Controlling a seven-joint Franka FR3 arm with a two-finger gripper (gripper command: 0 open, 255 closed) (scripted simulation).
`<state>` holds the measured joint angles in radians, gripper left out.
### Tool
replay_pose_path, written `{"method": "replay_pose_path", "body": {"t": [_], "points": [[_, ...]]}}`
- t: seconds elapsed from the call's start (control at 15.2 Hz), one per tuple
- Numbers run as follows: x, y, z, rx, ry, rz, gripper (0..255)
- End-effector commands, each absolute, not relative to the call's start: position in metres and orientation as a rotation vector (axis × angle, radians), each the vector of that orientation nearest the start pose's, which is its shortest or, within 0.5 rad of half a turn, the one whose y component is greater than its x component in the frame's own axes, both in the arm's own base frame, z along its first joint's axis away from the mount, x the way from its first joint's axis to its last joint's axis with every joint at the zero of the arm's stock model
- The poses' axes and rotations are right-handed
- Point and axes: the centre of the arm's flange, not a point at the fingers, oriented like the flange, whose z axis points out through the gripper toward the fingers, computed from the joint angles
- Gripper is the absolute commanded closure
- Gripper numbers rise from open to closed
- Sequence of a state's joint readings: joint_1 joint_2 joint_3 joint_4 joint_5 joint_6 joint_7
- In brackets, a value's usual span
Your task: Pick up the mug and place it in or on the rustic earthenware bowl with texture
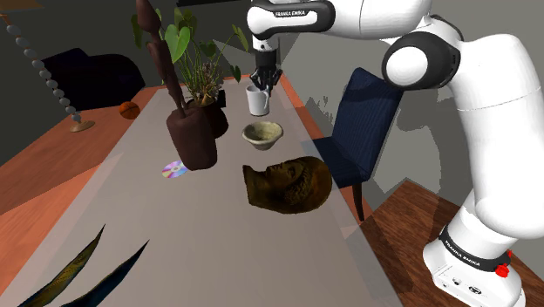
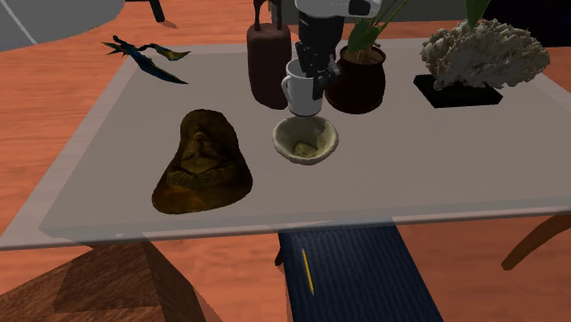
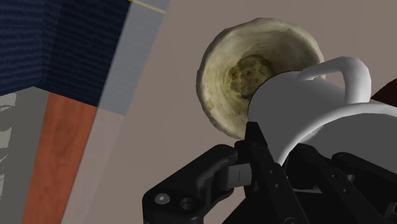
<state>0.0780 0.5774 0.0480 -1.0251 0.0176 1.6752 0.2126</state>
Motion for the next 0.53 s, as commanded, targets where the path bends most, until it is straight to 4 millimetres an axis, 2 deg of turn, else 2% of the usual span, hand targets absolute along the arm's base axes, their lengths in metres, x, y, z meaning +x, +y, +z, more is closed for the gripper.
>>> {"method": "replay_pose_path", "body": {"t": [0.0,0.46], "points": [[0.72,0.083,0.514,-3.081,0.149,-0.102,255],[0.72,0.083,0.477,-3.081,0.149,-0.102,255]]}}
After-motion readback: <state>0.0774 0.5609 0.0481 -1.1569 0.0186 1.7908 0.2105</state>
